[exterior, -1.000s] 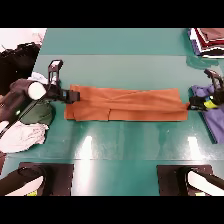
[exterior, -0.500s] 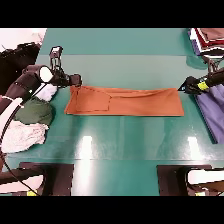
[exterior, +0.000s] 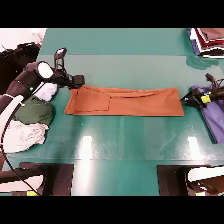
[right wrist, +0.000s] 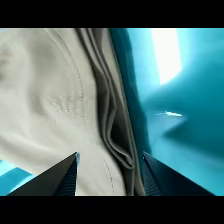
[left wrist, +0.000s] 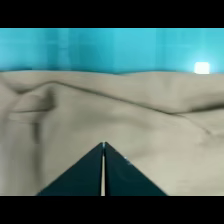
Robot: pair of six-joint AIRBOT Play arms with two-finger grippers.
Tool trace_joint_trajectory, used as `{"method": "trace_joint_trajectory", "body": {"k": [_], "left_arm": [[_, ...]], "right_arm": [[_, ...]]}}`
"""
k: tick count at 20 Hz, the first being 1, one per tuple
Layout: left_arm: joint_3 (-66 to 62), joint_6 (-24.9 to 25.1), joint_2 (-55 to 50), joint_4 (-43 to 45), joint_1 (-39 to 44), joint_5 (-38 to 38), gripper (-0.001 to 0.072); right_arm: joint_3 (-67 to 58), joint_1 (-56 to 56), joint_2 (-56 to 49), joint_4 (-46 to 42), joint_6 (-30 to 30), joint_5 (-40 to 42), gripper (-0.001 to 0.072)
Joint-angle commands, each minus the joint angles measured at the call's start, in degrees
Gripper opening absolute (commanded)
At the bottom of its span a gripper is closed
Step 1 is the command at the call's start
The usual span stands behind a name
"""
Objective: Fold the shirts.
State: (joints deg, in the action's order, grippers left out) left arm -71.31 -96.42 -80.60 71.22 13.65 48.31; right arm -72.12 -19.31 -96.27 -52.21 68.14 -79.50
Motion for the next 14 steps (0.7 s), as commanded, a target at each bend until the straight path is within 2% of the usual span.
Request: {"method": "trace_joint_trajectory", "body": {"k": [1,2,3,4,5,6,9,12,14], "left_arm": [[-0.07,1.31,-0.96,-2.54,3.65,-1.46,0.0039],[-0.07,1.29,-1.49,-2.71,5.01,-1.66,0.0038],[-0.17,1.29,-2.45,-3.17,6.4,-1.99,0.0031],[-0.5,1.31,-3.56,-4.35,7.48,-2.75,0.0031],[-1.22,1.33,-5.05,-6.08,8.39,-3.58,0.0031],[-2.25,1.36,-6.58,-7.56,9.18,-4.2,0.0031],[-7.74,1.42,-12.55,-9.4,11.47,-4.2,0.003],[-13.38,2.43,-18.93,-11.8,13.94,-4.07,0.0031],[-16.83,2.45,-22.82,-13.42,15.58,-3.8,0.0031]], "right_arm": [[2.54,0.28,-3.19,3.21,-2.21,0.57,0.047],[2.54,1.44,-3.78,3.23,-2.21,1.31,0.0468],[2.27,2.73,-4.24,3.19,-2.23,1.97,0.0433],[1.51,4.0,-4.61,3.19,-2.84,2.08,0.0317],[0.28,5.18,-4.68,3.13,-3.28,1.88,0.0119],[-1.18,6.12,-4.31,3.19,-3.28,1.4,0.0012],[-7.56,8.81,-0.37,3.3,-3.02,-2.19,0.0013],[-13.88,12.9,5.6,3.3,1.66,-3.48,0.0012],[-17.75,16.68,9.03,6.82,2.14,-3.13,0.0012]]}}
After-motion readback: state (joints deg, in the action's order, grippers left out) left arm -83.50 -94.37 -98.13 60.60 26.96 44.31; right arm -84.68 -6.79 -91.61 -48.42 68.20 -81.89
